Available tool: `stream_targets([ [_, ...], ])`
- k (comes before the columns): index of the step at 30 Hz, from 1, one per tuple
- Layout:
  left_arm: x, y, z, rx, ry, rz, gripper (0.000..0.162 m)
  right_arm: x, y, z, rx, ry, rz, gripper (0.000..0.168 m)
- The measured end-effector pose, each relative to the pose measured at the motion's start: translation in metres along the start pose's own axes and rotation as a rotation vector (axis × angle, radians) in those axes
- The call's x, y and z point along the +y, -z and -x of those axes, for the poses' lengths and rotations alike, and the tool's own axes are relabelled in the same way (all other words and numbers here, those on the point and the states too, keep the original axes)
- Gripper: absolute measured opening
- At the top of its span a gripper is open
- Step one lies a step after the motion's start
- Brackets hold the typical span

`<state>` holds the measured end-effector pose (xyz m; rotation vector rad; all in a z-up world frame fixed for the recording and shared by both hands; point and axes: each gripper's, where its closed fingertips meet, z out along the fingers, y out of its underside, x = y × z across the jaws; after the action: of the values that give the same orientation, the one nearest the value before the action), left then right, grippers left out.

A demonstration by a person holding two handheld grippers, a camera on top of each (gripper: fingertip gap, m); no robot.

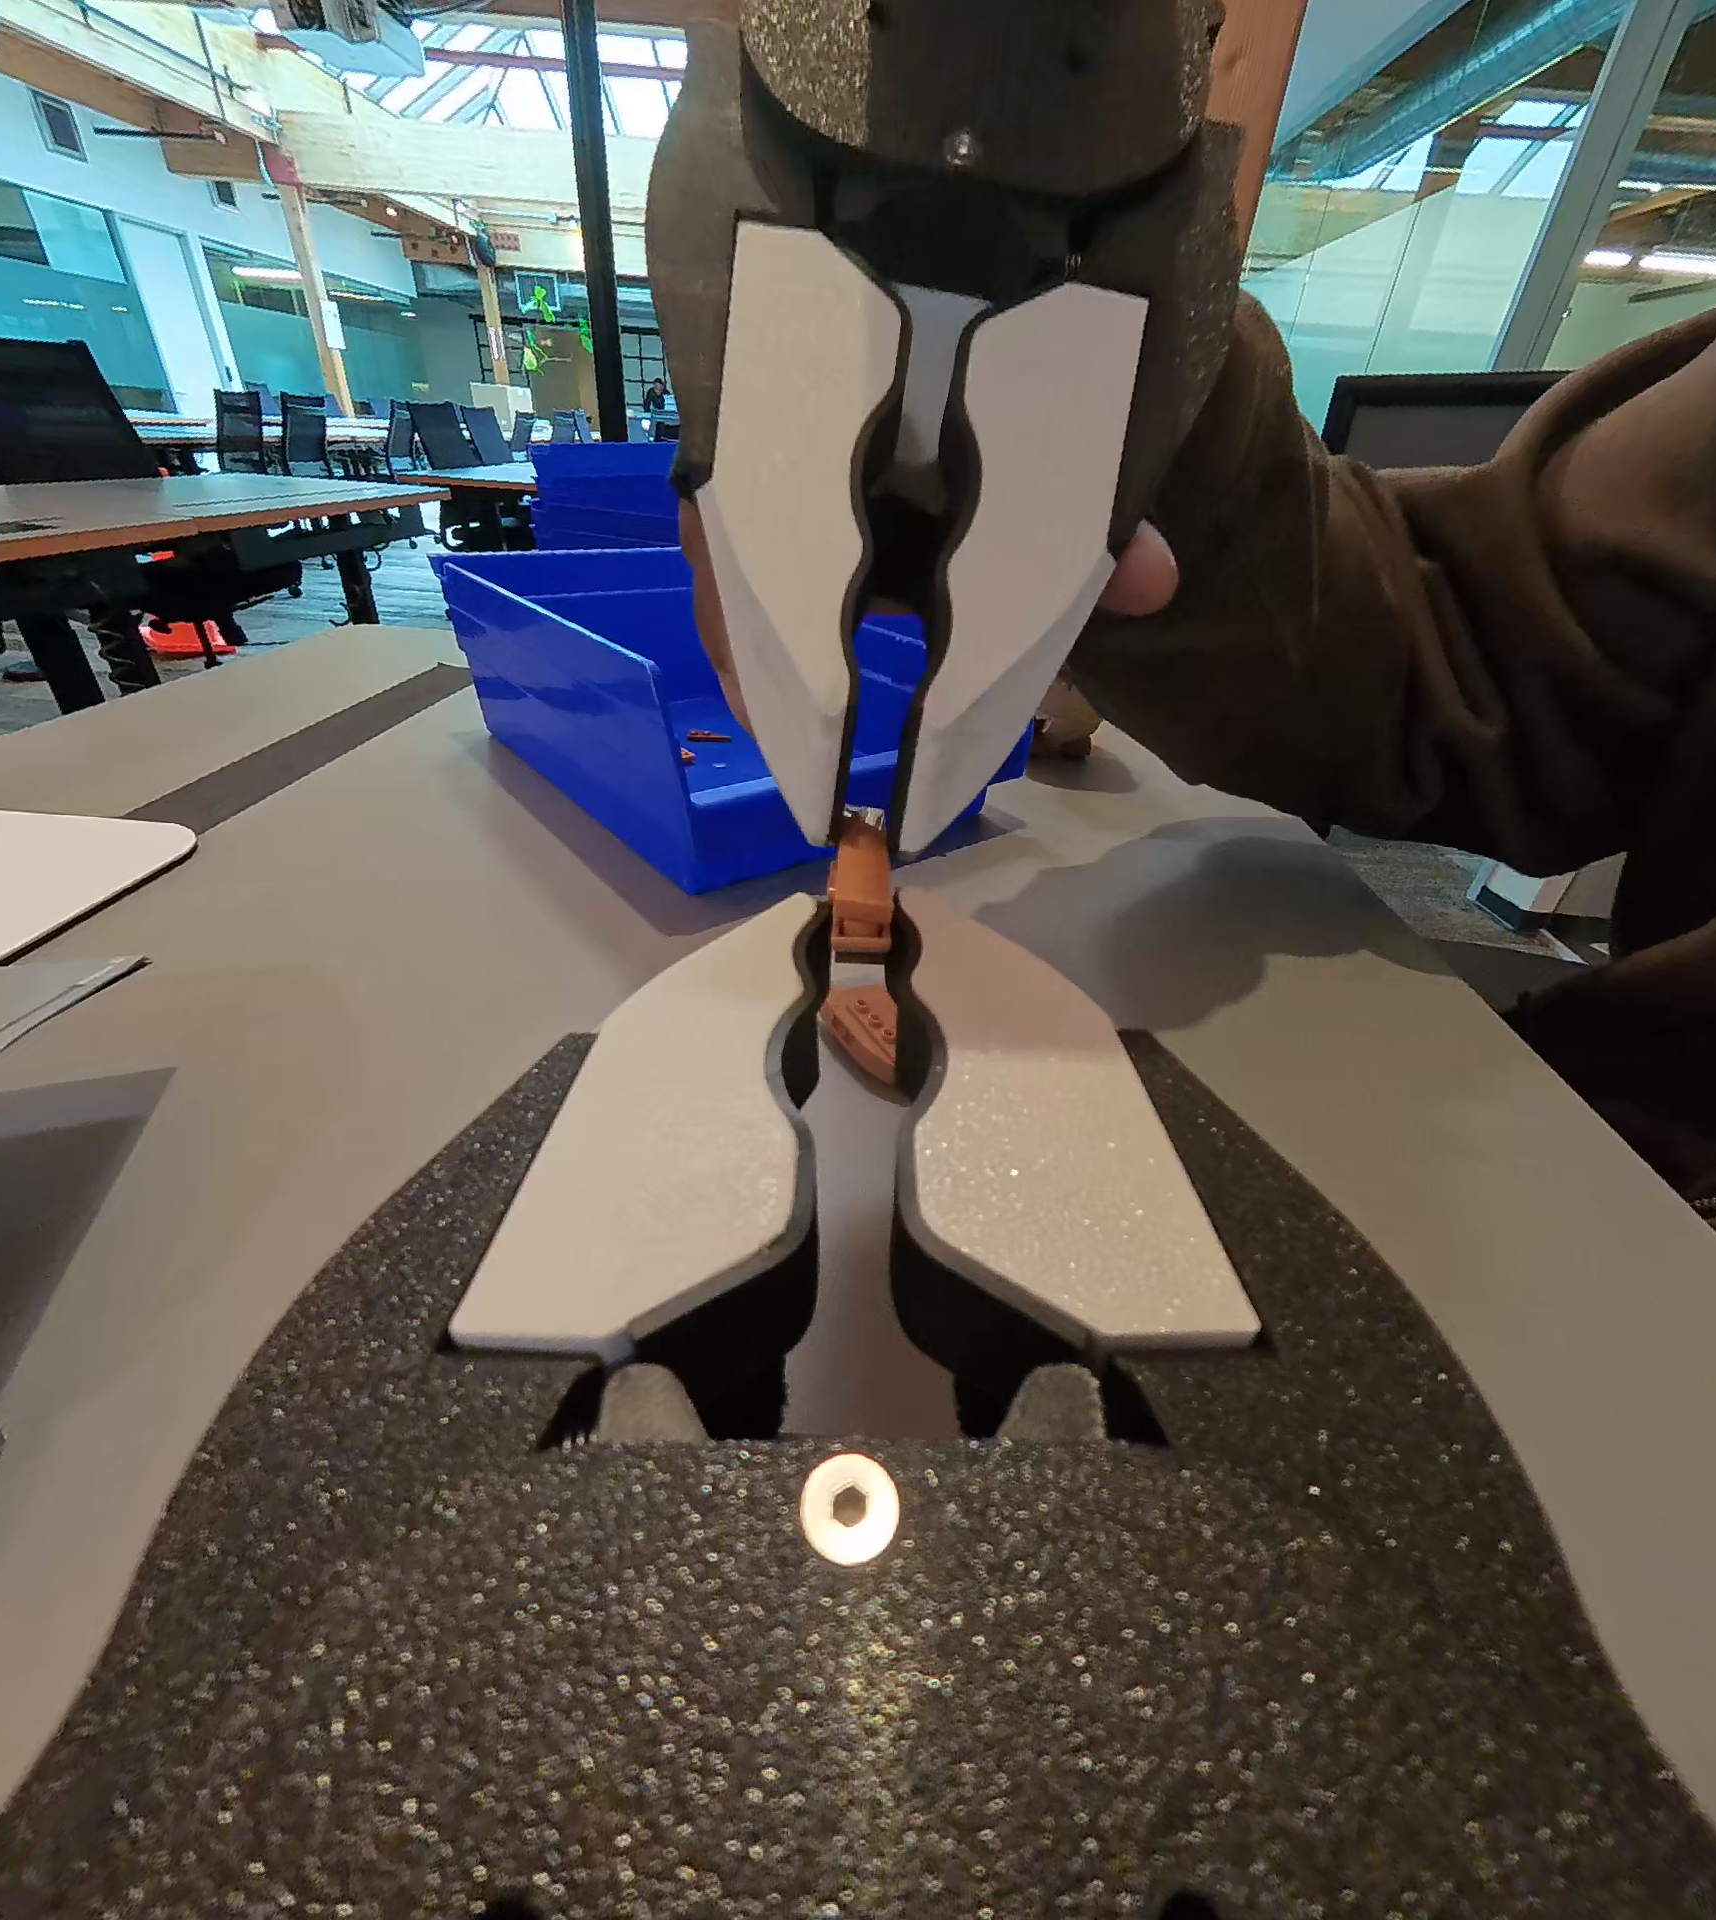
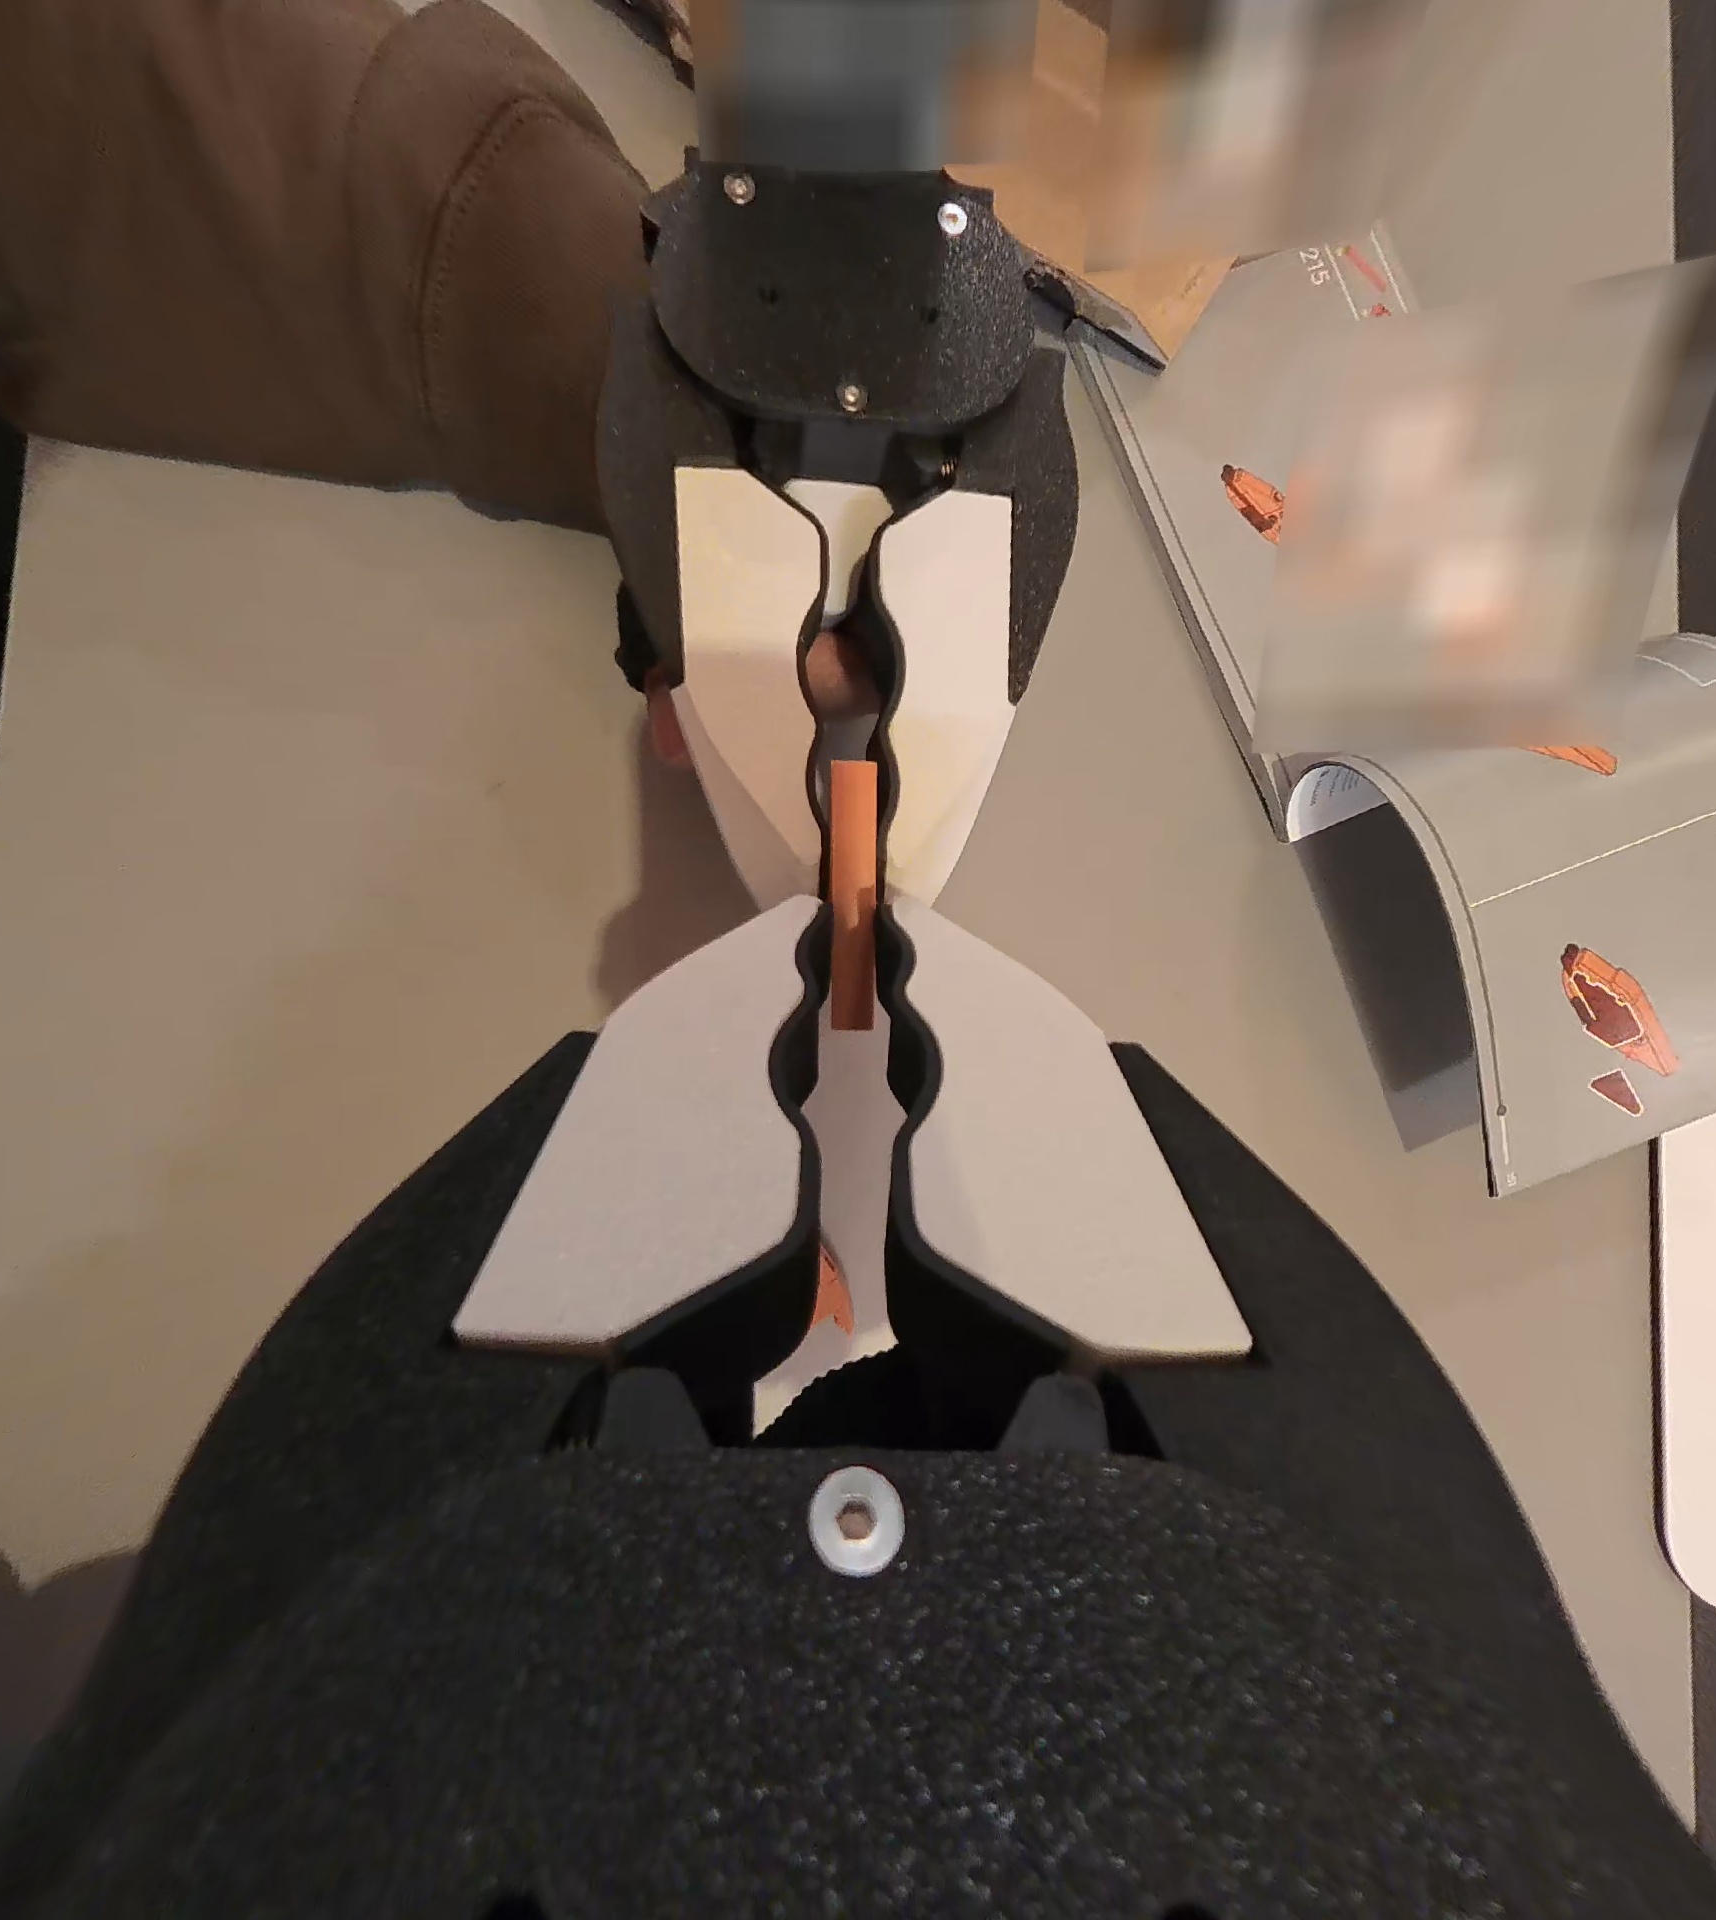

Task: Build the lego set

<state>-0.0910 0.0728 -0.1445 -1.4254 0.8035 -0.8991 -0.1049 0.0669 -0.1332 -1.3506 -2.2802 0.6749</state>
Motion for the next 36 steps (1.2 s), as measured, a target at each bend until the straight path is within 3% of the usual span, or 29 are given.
stream_targets([
  [11,-0.004,0.0,-0.002,0.012,0.008,-0.031,0.009,-0.003,0.0,0.0,0.001,0.003,-0.006,0.01],
  [18,-0.008,0.002,-0.001,0.013,0.012,-0.052,0.009,-0.01,0.012,-0.004,0.068,0.057,-0.075,0.023],
  [23,-0.013,0.005,0.0,0.013,0.025,-0.075,0.009,-0.003,0.02,-0.005,0.259,0.276,-0.157,0.045],
  [29,-0.018,0.005,-0.003,0.03,0.042,-0.1,0.009,-0.001,0.014,-0.01,0.596,0.704,-0.127,0.051],
  [36,-0.018,0.005,-0.003,0.03,0.046,-0.096,0.009,-0.017,0.011,-0.002,0.678,0.826,-0.205,0.054],
])
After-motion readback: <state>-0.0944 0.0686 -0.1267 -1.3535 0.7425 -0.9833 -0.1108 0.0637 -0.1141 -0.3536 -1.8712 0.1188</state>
